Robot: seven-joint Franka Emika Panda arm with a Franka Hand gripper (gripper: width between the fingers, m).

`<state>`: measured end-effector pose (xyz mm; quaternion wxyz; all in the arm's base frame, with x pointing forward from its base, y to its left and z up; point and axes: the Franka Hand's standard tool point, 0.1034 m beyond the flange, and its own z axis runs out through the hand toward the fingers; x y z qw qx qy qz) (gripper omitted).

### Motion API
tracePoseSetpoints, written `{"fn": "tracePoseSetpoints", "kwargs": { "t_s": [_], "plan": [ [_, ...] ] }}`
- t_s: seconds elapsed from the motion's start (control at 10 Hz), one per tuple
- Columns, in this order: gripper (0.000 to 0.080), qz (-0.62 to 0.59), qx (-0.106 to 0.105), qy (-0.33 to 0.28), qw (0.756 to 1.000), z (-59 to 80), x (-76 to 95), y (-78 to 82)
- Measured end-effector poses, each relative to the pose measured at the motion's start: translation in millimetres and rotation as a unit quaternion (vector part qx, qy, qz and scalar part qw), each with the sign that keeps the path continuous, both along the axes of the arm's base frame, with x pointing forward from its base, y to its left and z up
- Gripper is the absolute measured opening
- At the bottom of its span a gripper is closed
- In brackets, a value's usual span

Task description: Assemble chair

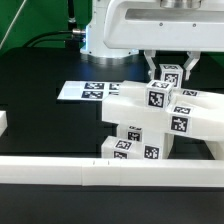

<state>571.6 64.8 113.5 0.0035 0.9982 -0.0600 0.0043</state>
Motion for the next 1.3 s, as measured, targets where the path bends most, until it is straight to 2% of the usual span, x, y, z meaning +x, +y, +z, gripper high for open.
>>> {"fn": "tracePoseSetpoints", "kwargs": {
  "t_s": [0.3,0.6,0.7,0.9,1.1,1.2,1.3],
  "plan": [
    [0.0281,-0.152,0.018,-0.009,0.988,-0.5,-0.2,1.4],
    [0.0281,-0.298,0.05,-0.022,0.953,-1.4,0.9,1.8],
    [0.0281,-0.364,0.06,-0.023,0.929,-1.9,1.5,3.0],
    [0.0281,-0.369,0.06,-0.022,0.927,-2.1,1.4,3.2],
    [0.0525,-0.359,0.059,-0.02,0.931,-1.6,1.5,3.1],
    [0.0525,-0.338,0.057,-0.021,0.939,-2.1,1.3,2.7],
    [0.0624,-0.299,0.056,-0.023,0.952,-2.5,1.1,2.6]
  ]
}}
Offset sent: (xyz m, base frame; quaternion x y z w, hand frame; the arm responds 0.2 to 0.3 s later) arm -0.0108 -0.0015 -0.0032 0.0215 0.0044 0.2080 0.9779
